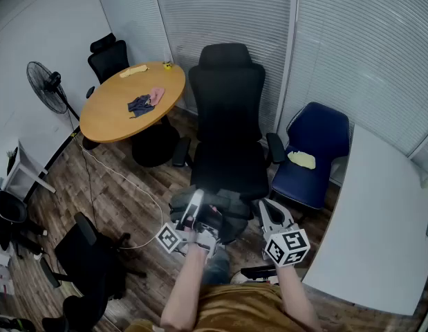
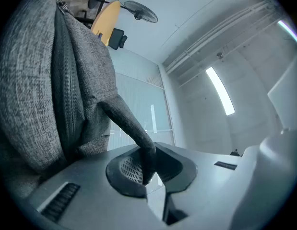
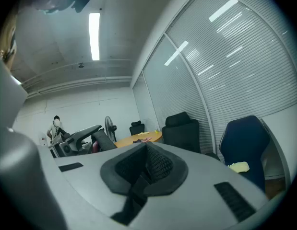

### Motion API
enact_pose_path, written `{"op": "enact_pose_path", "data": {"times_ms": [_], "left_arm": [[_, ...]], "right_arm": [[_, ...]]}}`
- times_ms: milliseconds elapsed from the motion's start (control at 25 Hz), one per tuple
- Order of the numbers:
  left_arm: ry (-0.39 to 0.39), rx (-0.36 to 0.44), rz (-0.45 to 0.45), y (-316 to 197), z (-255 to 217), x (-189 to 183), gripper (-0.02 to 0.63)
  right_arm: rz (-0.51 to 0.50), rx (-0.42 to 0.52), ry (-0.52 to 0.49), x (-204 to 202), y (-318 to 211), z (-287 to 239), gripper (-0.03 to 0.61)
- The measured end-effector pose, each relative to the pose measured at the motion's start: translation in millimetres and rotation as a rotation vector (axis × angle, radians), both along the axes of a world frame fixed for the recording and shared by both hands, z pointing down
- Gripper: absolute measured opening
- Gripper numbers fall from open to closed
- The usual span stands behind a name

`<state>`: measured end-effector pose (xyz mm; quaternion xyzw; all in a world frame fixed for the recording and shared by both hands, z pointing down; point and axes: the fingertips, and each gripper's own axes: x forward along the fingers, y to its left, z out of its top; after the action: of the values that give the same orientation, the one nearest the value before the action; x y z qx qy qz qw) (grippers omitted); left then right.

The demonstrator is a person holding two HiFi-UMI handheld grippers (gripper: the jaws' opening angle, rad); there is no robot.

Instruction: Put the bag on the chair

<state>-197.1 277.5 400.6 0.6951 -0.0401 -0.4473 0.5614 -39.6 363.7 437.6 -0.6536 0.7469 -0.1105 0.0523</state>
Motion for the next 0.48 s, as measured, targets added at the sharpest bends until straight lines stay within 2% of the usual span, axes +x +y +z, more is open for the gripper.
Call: {"op": "enact_pose_path", "data": {"times_ms": [280, 480], "left_arm": [[0.020, -0.009, -0.025, -20.9, -0.7, -1.7, 0.043], [0.009, -0.020, -0.027, -40.8, 4.8, 4.5, 0.043]], "right_arm": [[0.017, 0.005, 0.008, 11.2, -6.7, 1.6, 0.011], [0.035, 0.034, -0.032, 26.4, -21.0, 0.6, 0.011]]}}
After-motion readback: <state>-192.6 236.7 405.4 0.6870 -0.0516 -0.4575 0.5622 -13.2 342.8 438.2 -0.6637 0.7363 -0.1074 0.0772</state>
